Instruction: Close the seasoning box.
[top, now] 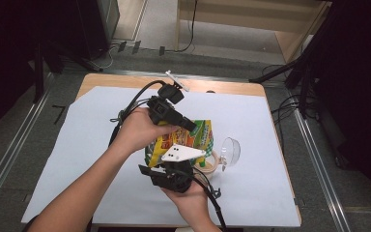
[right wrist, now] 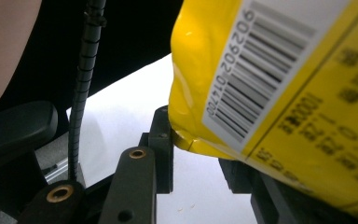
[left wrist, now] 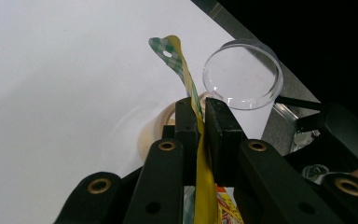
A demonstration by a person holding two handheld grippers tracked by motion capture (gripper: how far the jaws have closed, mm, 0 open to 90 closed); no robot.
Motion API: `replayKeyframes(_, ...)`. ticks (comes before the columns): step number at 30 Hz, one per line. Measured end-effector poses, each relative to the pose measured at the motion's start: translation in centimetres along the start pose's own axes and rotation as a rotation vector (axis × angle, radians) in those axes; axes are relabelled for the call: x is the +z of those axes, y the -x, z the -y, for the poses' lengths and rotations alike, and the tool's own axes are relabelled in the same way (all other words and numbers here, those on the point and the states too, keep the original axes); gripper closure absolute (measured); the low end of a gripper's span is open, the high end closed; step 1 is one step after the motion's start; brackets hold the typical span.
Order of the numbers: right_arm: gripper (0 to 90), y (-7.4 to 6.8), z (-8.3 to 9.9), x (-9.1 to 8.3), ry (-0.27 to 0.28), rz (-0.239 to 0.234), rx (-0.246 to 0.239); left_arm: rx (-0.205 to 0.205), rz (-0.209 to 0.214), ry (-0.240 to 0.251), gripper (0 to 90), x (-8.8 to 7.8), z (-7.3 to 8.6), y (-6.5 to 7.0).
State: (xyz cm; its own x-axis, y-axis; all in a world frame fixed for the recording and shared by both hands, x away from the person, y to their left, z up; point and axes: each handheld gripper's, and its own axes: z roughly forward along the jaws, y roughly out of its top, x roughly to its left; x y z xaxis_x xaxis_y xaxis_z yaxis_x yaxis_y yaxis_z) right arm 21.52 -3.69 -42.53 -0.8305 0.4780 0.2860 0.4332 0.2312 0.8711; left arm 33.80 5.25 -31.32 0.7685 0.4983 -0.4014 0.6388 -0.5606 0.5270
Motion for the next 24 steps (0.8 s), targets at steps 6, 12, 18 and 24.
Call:
replayKeyframes(6,69.9,0.17,0.02,-0.05,-0.002,0.001,0.009,-0.001,0.003,-0.002,84.5,0.21,-0.11,-0.04)
replayKeyframes(12,70.0,0.11,0.02,0.0,-0.006,0.007,-0.003,0.005,-0.009,0.012,84.5,-0.05,0.17,0.17)
replayKeyframes(18,70.2,-0.25,0.03,0.03,0.003,0.03,-0.031,0.016,-0.016,0.021,84.5,-0.42,0.35,0.49)
replayKeyframes(24,70.0,-0.21,0.06,0.09,0.0,0.031,-0.026,0.004,-0.003,0.012,84.5,-0.11,0.21,0.15)
